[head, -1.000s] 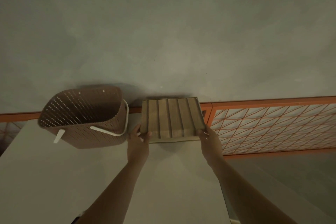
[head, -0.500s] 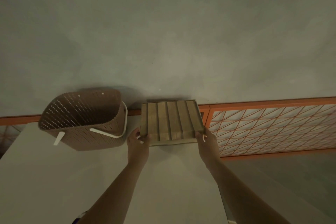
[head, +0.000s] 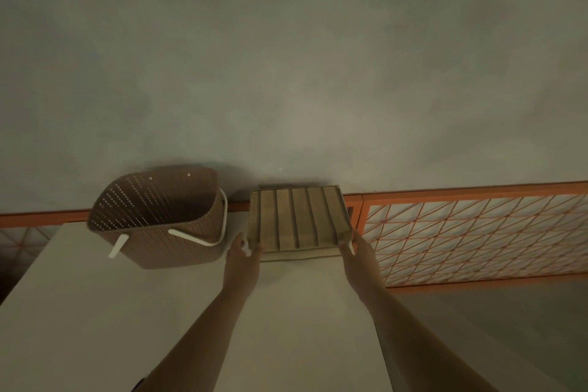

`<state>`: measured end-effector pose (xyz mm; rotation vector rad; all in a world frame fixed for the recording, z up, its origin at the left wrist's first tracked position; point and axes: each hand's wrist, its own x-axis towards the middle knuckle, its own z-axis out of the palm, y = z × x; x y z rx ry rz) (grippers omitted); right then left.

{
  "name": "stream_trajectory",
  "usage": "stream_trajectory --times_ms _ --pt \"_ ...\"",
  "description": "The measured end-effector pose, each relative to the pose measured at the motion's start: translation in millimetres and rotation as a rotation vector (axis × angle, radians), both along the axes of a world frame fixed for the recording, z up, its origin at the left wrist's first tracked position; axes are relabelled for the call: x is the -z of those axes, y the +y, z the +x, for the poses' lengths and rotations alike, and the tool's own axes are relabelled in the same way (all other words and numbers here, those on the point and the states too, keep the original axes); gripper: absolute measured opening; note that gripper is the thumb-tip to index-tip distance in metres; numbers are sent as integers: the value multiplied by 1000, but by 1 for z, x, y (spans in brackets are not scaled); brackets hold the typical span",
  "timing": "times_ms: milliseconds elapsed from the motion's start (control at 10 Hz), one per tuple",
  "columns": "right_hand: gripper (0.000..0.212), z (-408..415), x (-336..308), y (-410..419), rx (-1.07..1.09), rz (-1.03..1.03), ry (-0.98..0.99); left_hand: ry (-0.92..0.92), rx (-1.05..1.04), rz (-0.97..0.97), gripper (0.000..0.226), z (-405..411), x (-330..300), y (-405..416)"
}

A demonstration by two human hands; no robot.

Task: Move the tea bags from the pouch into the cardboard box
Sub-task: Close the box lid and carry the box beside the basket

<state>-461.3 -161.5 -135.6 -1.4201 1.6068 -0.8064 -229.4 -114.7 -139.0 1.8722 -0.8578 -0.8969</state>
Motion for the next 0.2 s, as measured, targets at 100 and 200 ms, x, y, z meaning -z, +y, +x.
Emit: stream_trajectory --times_ms 100,200 --pt "51 -4 -18 11 -23 -45 12 -59 41 -5 68 -4 -19 11" --pt "44 -4 -42 23 -73 -108 26 -164 90 30 68 -9 -41 23"
